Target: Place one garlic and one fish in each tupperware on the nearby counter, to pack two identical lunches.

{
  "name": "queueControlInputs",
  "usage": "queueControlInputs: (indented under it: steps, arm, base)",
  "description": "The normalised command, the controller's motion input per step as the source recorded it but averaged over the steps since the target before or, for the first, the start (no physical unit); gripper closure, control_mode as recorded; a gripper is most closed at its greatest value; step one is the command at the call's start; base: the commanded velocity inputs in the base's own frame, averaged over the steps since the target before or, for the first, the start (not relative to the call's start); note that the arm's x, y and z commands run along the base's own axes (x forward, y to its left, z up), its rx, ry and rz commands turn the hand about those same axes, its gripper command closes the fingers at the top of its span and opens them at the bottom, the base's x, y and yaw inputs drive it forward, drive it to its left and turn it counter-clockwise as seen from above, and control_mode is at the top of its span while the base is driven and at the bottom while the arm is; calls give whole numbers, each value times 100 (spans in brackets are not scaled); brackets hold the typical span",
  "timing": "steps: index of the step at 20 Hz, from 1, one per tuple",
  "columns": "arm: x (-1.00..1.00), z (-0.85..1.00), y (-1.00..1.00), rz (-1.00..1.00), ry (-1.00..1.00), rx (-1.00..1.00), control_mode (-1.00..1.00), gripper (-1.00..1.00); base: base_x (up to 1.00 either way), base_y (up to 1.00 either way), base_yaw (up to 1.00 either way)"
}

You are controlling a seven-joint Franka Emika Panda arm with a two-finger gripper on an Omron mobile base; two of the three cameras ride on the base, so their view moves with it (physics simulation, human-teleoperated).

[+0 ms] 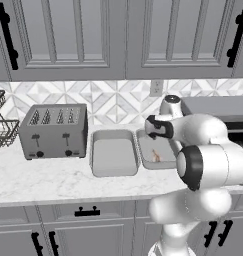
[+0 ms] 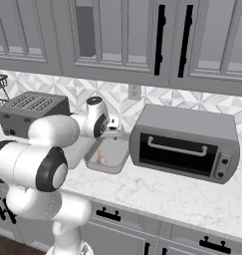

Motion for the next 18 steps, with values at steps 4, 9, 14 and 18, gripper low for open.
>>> queueControlInputs:
  steps: [4, 9, 14, 18]
  arm:
    - [-82, 6, -1, 0, -16, 3, -100, -100]
    - [-100, 41, -12, 0, -25, 6, -100, -100]
    - [-77, 59, 3, 2, -15, 0, -100, -100]
    - [0, 0, 0, 0, 0, 0, 100, -100]
  base:
    - [0, 0, 0]
    - [0, 0, 0]
    - [0, 0, 0]
    - [-61, 8, 35]
